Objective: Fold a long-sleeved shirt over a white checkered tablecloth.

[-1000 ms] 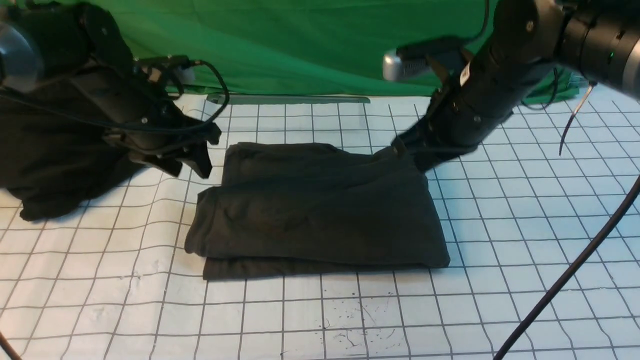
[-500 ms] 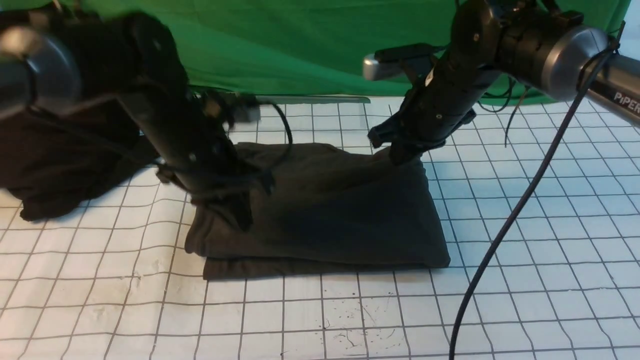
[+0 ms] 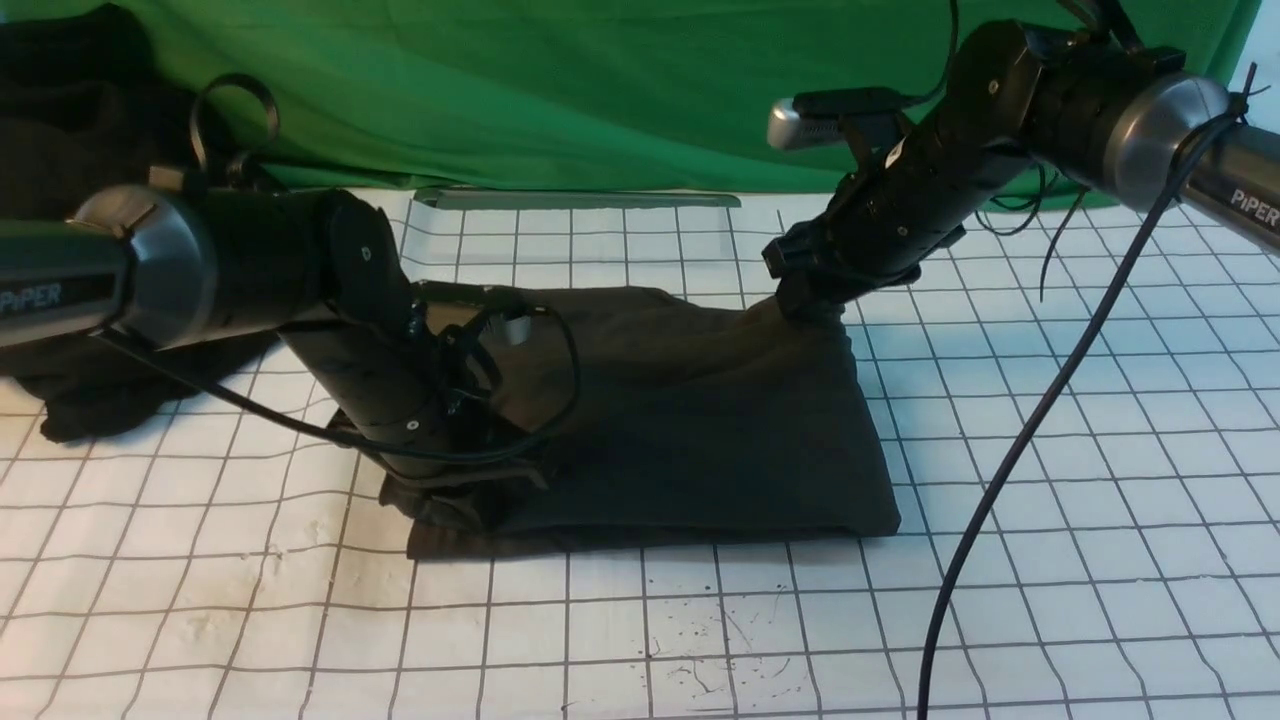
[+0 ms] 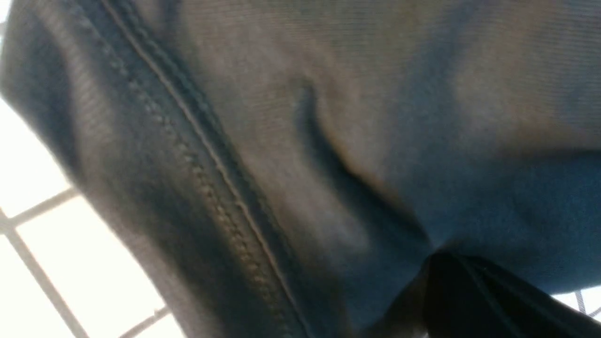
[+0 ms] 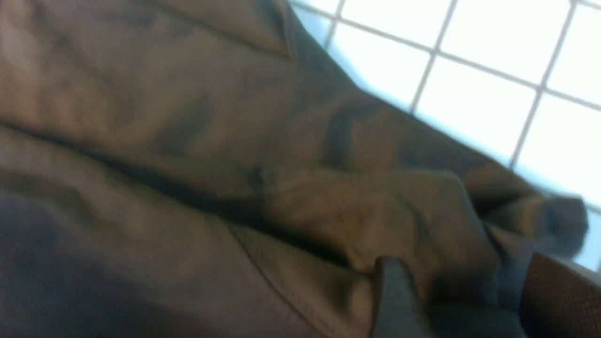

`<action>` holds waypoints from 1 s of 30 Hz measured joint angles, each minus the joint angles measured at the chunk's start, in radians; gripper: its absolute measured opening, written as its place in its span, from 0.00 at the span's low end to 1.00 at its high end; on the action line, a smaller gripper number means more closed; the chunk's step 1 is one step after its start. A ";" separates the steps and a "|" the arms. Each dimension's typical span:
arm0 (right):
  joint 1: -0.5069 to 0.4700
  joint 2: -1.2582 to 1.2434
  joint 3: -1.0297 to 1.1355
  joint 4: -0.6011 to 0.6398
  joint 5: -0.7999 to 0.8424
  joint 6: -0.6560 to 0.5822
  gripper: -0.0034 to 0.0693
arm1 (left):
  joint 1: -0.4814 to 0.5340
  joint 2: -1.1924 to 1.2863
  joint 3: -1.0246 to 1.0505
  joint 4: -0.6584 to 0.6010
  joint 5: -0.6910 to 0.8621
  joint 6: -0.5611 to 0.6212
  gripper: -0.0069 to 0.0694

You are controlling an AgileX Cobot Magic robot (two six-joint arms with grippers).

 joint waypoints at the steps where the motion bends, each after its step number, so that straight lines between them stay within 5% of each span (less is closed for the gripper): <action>1: 0.000 0.006 0.000 0.005 -0.001 -0.006 0.54 | 0.000 0.002 0.000 -0.001 0.000 0.000 0.09; 8: 0.000 0.049 0.000 0.008 0.012 -0.026 0.49 | 0.000 0.006 0.000 -0.002 -0.007 0.000 0.09; 11: 0.000 0.052 -0.002 0.009 -0.010 -0.046 0.20 | 0.000 0.006 0.000 -0.004 -0.008 0.000 0.09; 13: 0.000 0.053 -0.014 0.010 -0.026 -0.048 0.11 | 0.000 0.007 0.000 -0.004 -0.010 0.000 0.09; 30: -0.044 0.054 -0.049 0.009 -0.153 0.069 0.11 | 0.000 0.010 0.000 -0.012 -0.021 -0.003 0.09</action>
